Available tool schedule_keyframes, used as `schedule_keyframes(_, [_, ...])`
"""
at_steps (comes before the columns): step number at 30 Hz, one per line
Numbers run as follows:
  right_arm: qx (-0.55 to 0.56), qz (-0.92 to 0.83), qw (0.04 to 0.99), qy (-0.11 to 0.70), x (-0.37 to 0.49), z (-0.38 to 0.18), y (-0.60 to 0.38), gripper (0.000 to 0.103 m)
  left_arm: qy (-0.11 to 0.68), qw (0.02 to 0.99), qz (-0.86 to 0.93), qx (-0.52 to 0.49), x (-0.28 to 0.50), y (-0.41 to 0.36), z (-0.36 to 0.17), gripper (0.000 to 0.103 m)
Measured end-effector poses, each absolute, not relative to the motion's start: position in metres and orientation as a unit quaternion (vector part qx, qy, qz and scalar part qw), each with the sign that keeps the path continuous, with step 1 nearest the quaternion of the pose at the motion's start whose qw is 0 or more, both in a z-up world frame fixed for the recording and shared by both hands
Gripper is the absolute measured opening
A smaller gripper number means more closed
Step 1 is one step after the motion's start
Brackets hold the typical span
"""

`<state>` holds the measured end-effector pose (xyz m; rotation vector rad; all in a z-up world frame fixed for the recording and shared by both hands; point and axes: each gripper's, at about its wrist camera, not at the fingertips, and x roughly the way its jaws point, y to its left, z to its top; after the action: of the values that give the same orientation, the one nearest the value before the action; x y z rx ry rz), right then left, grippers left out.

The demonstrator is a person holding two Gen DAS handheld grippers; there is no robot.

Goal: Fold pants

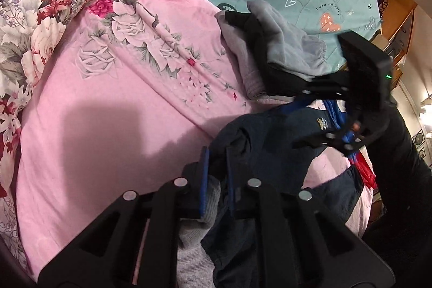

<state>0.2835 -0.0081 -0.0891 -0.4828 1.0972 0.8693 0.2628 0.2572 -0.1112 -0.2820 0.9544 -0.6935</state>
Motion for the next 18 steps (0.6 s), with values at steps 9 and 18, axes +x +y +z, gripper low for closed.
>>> schedule_keyframes(9, [-0.335,0.373,0.669,0.548,0.334,-0.138,0.02,0.057,0.457,0.812,-0.342,-0.121,0.262,0.251,-0.114,0.012])
schedule_keyframes(18, [-0.299,0.38,0.707,0.515,0.332,-0.121,-0.005,0.004,0.498,0.834,-0.231,-0.059,0.289,0.235,-0.141,0.012])
